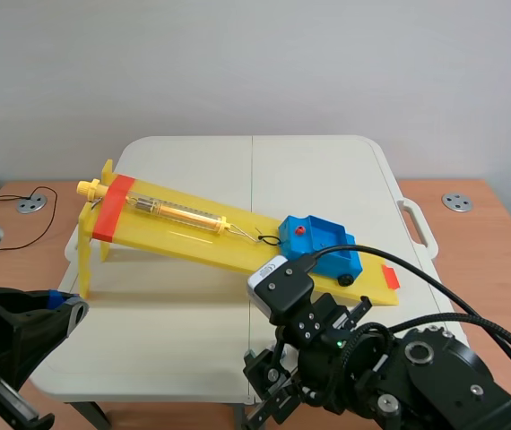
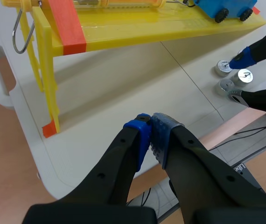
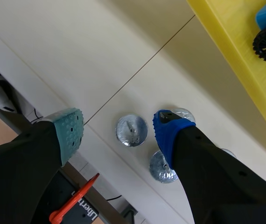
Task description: Place the four metal weights on the blue cart on the ramp.
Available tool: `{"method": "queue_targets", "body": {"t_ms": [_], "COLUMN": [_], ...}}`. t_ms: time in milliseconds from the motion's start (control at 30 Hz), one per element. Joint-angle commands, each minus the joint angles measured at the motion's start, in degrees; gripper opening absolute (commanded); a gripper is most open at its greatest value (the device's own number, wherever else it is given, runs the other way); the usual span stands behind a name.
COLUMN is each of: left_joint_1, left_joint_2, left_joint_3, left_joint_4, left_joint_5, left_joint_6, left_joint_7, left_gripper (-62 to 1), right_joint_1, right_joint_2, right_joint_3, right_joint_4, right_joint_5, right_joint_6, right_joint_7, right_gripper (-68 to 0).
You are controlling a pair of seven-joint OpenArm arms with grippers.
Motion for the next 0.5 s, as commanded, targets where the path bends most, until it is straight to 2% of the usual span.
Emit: {"method": "queue_targets", "body": {"t_ms": [0,467], "left_joint_1": [-1.11,-1.27], "left_joint_2": [0.46,2.19], "left_joint_3": [-0.90,-0.85], "left_joint_4": [4.09,4.07], "left_joint_5": [-2.95,-2.95], "left_joint_6": [-1.03,-1.27], "left_joint_7": [-5.51,-5.51], "left_gripper": [-58.2,-58.2], "right_joint_1": [4.68,6.71], "right_joint_2": [-1.97,-2.73], "right_joint_3": [0.35,-1.86], "right_joint_4": [1.68,-3.43], "right_joint_5": [1.11,0.59], "right_joint_6": [-2.12,-2.62], "right_joint_7": [7.93,8.76], "right_gripper": [-34.4,-35.9]}}
